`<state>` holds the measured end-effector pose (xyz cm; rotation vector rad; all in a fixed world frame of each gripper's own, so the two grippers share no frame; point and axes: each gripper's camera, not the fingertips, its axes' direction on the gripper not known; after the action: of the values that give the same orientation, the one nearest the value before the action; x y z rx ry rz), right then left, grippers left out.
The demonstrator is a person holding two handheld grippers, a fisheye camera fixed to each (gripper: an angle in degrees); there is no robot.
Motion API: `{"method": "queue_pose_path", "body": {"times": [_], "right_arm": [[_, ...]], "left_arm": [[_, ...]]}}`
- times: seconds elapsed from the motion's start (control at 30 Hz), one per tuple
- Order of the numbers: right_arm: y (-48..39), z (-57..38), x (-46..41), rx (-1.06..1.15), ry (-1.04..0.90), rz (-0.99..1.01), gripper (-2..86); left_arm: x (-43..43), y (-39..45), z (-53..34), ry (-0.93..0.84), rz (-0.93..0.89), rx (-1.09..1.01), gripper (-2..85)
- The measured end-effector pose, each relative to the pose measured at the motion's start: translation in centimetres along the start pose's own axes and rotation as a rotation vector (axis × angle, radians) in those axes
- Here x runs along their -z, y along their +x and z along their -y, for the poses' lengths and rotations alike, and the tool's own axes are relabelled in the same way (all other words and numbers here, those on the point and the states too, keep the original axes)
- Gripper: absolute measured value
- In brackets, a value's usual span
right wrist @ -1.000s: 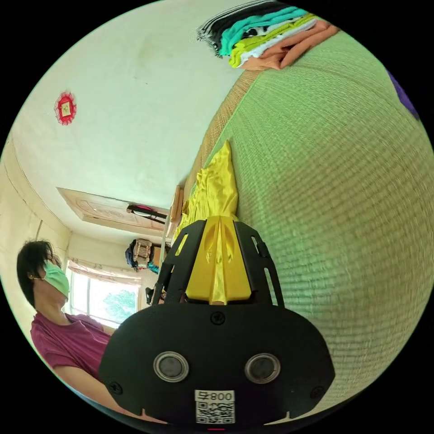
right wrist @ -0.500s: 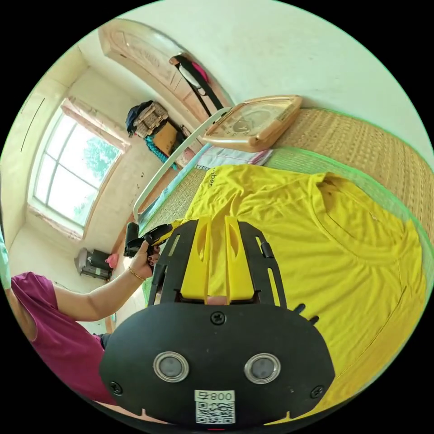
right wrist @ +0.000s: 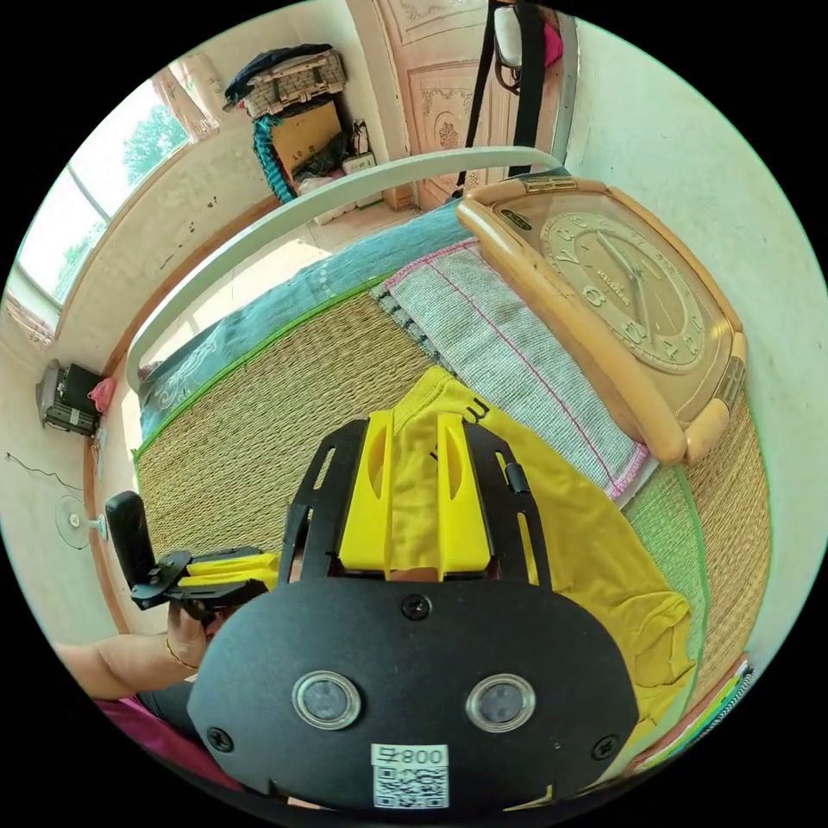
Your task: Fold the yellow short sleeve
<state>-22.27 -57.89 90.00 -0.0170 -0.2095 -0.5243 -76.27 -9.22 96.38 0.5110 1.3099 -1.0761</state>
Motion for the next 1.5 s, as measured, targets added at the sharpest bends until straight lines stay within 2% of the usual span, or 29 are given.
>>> {"method": "queue_pose_path", "body": {"times": [0.27,0.37,0.47,0.73,0.93,1.1,1.3,1.5], "right_arm": [[-1.0,3.9,-4.2,-0.024,0.015,-0.115,5.9],[-0.7,4.5,-5.0,-0.031,0.024,-0.153,2.0],[0.8,5.0,-5.1,-0.049,0.024,-0.094,0.8],[9.7,1.8,-1.2,-0.182,0.161,0.227,0.6],[18.2,-4.4,3.5,-0.278,0.317,0.434,0.8],[26.1,-11.2,4.9,-0.393,0.378,0.6,0.8],[33.6,-18.6,3.9,-0.552,0.35,0.652,0.8],[38.2,-22.6,3.0,-0.626,0.293,0.647,1.1]], "left_arm": [[1.0,-0.5,-0.1,-0.001,-0.016,-0.003,1.6],[1.2,-0.5,-0.2,-0.001,-0.019,-0.002,1.6],[1.2,-0.3,-0.4,-0.001,-0.019,-0.003,1.7],[0.8,1.8,-0.8,-0.025,0.029,-0.036,1.6],[1.2,7.1,-1.0,-0.034,-0.008,-0.237,1.6],[-1.4,14.1,-2.6,-0.194,0.085,-0.524,1.8],[-6.0,18.7,-6.0,-0.365,0.193,-0.717,1.9],[-9.5,21.2,-8.6,-0.468,0.286,-0.804,2.2]]}}
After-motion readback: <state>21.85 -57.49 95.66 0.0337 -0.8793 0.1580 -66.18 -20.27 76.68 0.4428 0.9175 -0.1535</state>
